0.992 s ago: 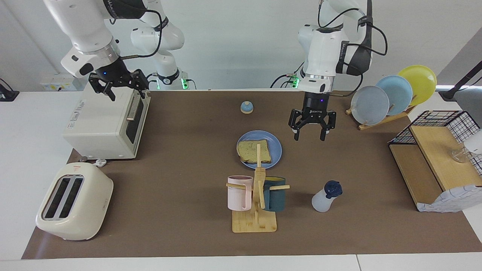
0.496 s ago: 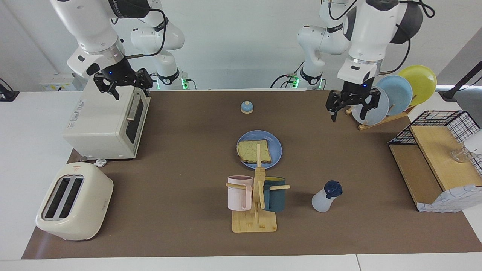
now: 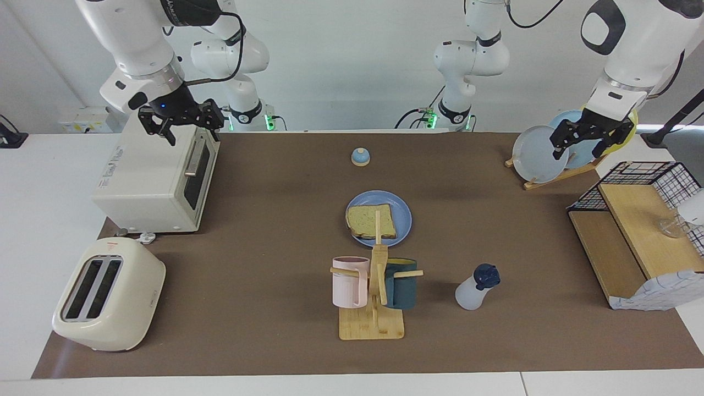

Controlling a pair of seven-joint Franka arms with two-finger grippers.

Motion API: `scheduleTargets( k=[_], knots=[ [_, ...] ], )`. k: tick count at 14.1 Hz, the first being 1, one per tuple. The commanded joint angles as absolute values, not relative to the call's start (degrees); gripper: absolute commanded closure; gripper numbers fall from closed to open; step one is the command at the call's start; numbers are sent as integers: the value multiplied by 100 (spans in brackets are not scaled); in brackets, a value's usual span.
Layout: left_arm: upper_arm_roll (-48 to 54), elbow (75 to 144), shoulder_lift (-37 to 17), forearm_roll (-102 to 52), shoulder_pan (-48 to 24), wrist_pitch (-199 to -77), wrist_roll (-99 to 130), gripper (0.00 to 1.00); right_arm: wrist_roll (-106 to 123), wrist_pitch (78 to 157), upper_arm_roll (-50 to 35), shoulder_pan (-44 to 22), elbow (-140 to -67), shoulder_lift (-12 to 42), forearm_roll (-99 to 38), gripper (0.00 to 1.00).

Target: Put bread on plate and add seasoning

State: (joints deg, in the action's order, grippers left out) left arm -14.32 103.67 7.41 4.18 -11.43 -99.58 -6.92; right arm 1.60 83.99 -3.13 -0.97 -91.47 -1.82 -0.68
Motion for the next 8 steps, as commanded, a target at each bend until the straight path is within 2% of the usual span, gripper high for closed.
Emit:
scheduleTargets(
  k=[1, 3, 5, 8],
  knots=[
    [-1398, 10424, 870, 325, -1151, -9678, -765, 0, 141, 8367, -325, -79, -9264, -308, -70, 0],
    [-1310, 10171, 774, 325, -1221, -9406, -721, 0, 132, 8306, -325, -79, -9264, -308, -70, 0],
    [-1144, 9522, 450, 316, -1134, -8959, -729, 0, 88, 8253, -334, -88, -9264, -316, -62, 0],
    [-399, 8983, 106, 28, -328, -8622, -730, 0, 79, 8253, -325, -79, -9264, -316, -35, 0]
  ],
)
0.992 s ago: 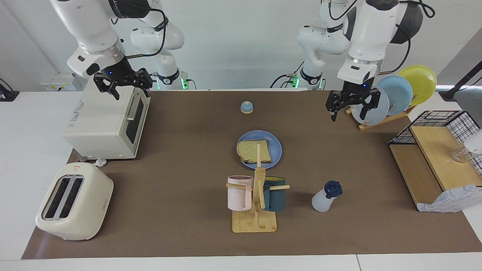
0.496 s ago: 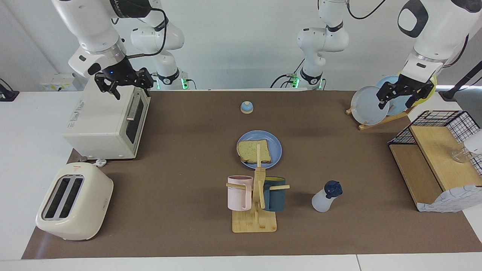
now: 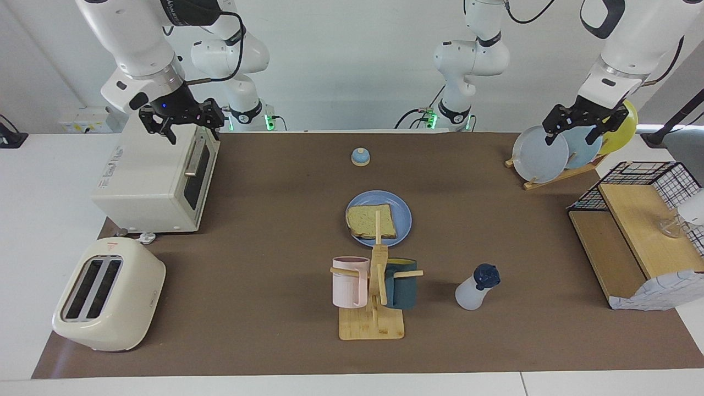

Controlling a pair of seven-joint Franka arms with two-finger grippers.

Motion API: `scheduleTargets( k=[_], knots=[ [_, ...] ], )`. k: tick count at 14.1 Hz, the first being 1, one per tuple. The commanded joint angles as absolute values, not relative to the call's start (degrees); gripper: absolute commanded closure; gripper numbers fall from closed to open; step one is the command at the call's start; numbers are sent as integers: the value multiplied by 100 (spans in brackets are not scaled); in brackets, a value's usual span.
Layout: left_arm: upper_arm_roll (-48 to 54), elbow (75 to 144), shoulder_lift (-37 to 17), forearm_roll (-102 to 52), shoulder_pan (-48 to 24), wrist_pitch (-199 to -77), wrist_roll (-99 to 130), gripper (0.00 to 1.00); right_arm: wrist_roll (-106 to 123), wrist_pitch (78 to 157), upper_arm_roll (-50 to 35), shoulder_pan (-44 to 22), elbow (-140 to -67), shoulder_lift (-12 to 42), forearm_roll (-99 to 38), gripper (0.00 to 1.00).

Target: Put bread on plate and add seasoning

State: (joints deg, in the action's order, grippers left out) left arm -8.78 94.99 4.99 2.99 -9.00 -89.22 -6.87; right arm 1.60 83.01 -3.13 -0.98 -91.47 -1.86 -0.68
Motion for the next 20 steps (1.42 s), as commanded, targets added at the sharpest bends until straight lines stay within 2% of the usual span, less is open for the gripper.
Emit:
scheduleTargets(
  k=[1, 4, 6, 10, 20],
  knots=[
    [-256, 8982, 88, -8, -203, -8657, -729, 0, 79, 8253, -325, -79, -9264, -316, -26, 0],
    [-325, 9201, 97, -9, -333, -8981, -729, 0, 79, 8288, -325, -79, -9264, -316, -9, 0],
    [-692, 9526, 79, -9, -779, -9279, -712, 0, 79, 8297, -334, -79, -9264, -316, -9, 0],
    [-791, 9176, -70, 18, -888, -8965, -729, 0, 79, 8306, -325, -79, -9264, -316, -9, 0],
    [-721, 9193, 79, -9, -844, -8956, -756, 0, 79, 8297, -334, -79, -9264, -316, -18, 0]
  ],
)
